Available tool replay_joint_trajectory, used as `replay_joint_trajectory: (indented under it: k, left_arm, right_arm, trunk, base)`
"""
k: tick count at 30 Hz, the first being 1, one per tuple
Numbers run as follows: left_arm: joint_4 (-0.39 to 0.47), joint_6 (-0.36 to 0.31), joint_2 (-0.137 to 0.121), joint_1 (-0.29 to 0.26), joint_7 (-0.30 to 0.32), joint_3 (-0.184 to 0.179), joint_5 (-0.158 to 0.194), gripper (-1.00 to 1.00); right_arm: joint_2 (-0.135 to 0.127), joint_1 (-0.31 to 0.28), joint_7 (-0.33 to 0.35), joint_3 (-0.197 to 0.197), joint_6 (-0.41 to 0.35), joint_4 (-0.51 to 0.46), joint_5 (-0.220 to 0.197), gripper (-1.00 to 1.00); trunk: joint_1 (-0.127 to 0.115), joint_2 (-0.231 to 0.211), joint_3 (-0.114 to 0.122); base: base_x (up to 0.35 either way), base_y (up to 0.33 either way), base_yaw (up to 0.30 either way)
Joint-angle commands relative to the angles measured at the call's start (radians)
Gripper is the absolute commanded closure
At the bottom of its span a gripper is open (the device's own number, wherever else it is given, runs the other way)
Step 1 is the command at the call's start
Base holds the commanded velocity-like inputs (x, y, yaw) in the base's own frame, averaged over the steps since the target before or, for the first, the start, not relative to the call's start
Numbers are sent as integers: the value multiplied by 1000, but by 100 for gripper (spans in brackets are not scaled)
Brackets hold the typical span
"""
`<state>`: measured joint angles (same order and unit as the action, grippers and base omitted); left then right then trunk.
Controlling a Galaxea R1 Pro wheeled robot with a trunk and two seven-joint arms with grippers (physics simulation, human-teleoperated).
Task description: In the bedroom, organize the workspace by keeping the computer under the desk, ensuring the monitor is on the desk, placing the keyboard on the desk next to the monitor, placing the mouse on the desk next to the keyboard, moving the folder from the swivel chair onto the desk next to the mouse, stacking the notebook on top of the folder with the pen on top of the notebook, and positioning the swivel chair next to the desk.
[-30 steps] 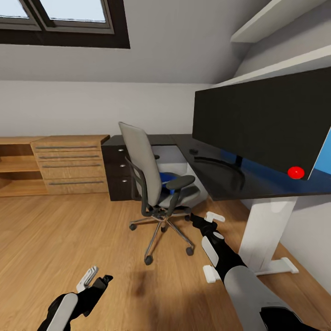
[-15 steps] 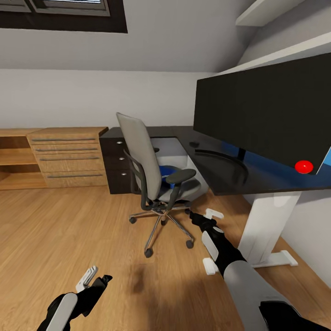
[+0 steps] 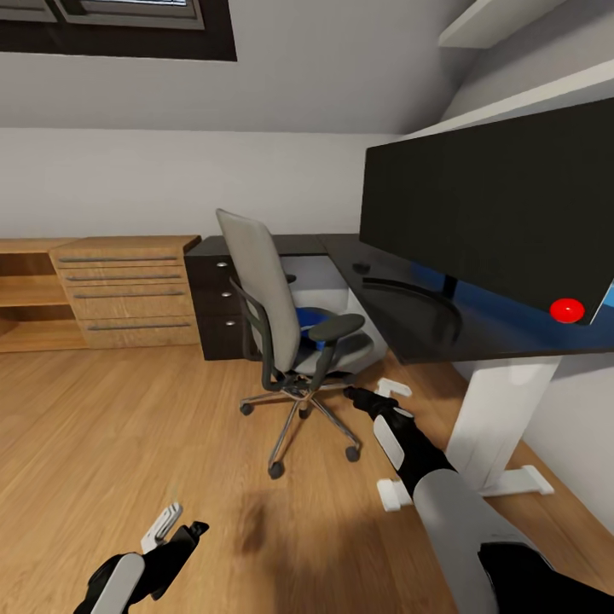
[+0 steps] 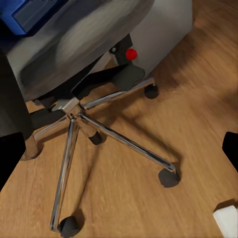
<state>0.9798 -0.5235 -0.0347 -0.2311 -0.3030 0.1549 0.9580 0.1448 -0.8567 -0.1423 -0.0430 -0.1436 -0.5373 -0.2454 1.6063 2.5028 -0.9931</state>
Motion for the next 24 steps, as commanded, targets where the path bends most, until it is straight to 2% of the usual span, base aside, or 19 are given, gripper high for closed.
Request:
replay_joint_trajectory:
  k: [1,3,5,13,24]
  left_arm:
    - [-2,-3,0,0,-6,0,3,-100]
    - [-11,-3,1,1,-1,-1,-20,-100]
    - [-13,-3,1,1,1,-1,-28,-100]
    - [-17,-3,1,1,2,-1,-36,-100]
    - [-28,-3,1,1,2,-3,-38,-100]
  right_arm:
    - [0,-1,-3,-2,-6,-2,-6,-100]
    - [-1,-1,-2,-2,-9,-3,-6,-100]
    - [-2,-2,-2,-2,-9,-3,-6,-100]
    - [-2,-2,-2,-1,-8,-3,-6,-100]
    - [-4,-3,-3,-7,-13,3,-7,-100]
  trunk:
    - [0,0,-1]
    - [0,0,-1]
    - [0,0,-1]
    - [0,0,-1]
    - [0,0,-1]
  base:
    - [128,89,0]
    - [189,139,0]
    - [224,166,0]
    - [203,133,0]
    - [17,10,0]
